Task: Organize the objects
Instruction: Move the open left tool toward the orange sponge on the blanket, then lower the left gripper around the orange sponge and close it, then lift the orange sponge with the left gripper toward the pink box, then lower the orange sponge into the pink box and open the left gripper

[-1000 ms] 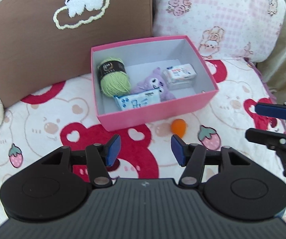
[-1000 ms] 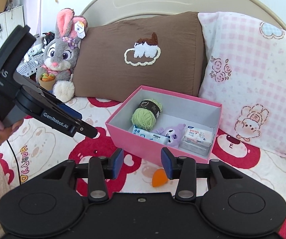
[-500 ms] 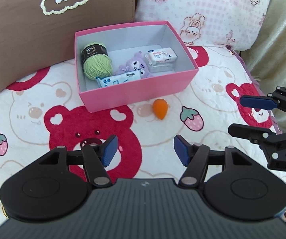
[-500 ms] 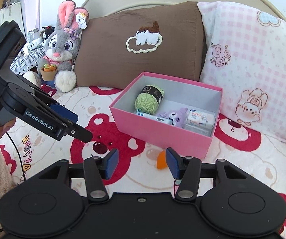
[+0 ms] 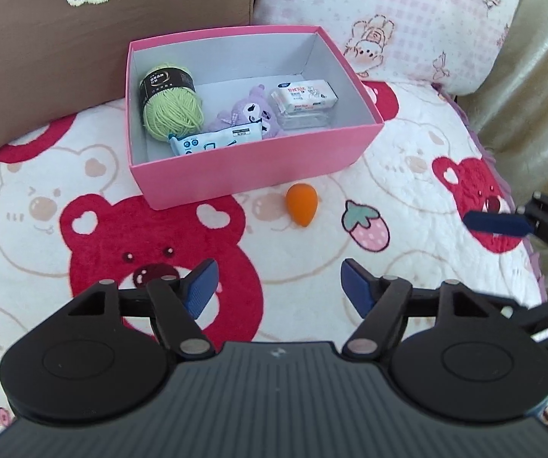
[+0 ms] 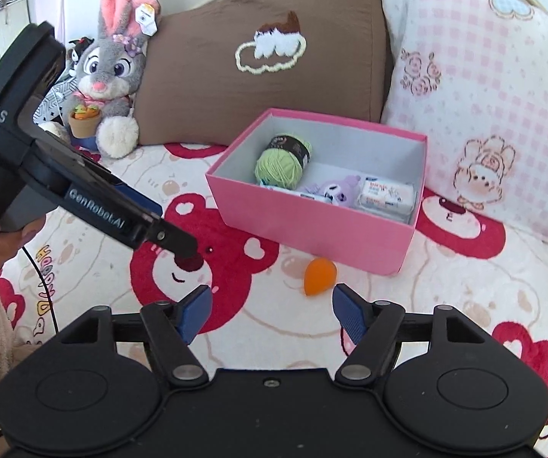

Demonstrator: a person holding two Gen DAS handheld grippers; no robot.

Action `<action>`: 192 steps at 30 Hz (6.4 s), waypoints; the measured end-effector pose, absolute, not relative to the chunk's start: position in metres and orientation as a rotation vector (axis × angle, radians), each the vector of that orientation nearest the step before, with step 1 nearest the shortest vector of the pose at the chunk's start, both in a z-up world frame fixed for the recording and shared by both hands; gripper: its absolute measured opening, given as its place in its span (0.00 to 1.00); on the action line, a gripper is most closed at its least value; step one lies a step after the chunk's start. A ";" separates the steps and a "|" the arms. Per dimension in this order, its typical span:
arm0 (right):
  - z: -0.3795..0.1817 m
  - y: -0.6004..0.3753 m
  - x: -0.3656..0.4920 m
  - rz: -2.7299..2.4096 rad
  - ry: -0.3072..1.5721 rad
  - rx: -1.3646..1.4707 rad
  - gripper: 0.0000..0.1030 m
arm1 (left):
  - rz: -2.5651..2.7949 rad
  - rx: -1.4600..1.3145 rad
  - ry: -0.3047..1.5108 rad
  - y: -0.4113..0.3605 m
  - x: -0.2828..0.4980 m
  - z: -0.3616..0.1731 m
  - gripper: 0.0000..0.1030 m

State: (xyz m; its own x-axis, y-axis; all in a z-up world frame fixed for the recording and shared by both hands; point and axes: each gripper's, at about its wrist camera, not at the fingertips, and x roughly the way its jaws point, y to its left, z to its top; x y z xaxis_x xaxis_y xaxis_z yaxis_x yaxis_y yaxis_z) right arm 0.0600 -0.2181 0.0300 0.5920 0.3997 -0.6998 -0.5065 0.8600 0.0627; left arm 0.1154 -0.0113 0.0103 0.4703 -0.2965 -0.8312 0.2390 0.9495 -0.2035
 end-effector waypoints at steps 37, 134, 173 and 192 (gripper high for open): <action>-0.100 -0.184 0.132 0.366 0.847 -0.134 0.72 | -0.400 -0.250 1.017 -0.013 0.164 -0.102 0.68; -0.056 -0.173 0.088 0.371 0.724 -0.166 0.45 | -0.644 -0.175 0.997 -0.051 0.132 -0.030 0.34; 0.020 -0.130 0.204 0.560 0.777 -0.132 0.44 | -0.437 -0.233 0.913 0.011 0.213 0.043 0.37; -0.009 -0.111 0.332 0.513 0.905 -0.130 0.44 | -0.336 -0.386 1.020 0.026 0.355 -0.012 0.37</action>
